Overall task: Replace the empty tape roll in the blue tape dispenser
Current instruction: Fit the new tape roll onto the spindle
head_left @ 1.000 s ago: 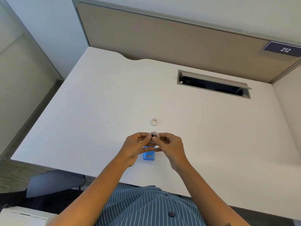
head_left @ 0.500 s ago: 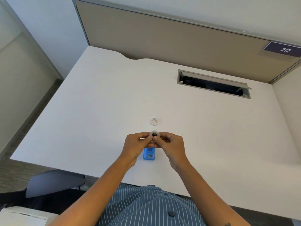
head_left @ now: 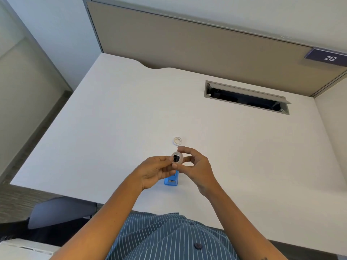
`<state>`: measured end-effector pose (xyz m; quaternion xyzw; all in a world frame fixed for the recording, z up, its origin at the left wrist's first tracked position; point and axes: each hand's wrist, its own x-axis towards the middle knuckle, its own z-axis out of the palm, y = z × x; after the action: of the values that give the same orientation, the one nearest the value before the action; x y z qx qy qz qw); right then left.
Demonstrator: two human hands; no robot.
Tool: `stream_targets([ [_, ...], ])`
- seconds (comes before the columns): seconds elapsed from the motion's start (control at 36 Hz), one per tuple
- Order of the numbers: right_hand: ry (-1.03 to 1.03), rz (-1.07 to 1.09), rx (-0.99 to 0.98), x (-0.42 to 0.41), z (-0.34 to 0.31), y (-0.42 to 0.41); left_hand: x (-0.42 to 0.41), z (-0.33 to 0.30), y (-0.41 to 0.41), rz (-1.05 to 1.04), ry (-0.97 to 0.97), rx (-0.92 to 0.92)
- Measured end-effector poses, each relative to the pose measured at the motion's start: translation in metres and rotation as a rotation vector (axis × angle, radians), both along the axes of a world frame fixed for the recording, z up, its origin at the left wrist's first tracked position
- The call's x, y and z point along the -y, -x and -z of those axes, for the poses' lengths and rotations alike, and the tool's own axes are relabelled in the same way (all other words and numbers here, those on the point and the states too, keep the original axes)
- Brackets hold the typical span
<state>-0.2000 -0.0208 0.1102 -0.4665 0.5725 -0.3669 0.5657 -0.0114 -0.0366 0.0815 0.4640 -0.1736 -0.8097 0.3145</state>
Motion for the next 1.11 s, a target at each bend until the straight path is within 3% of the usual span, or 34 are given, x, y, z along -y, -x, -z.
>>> stream_targets([
  [0.31,0.062,-0.062,-0.073,0.006,0.003,0.001,0.002,0.003,-0.006,-0.003,-0.078,-0.044],
  [0.67,0.169,-0.250,-0.580,0.019,0.042,0.002,-0.003,0.014,-0.016,-0.143,0.094,0.547],
  [0.89,0.168,-0.347,-0.707,0.018,0.052,-0.007,-0.016,0.039,-0.017,0.078,0.290,0.720],
  [1.11,0.139,-0.371,-0.769,0.021,0.059,-0.011,-0.020,0.051,-0.017,0.135,0.330,0.793],
])
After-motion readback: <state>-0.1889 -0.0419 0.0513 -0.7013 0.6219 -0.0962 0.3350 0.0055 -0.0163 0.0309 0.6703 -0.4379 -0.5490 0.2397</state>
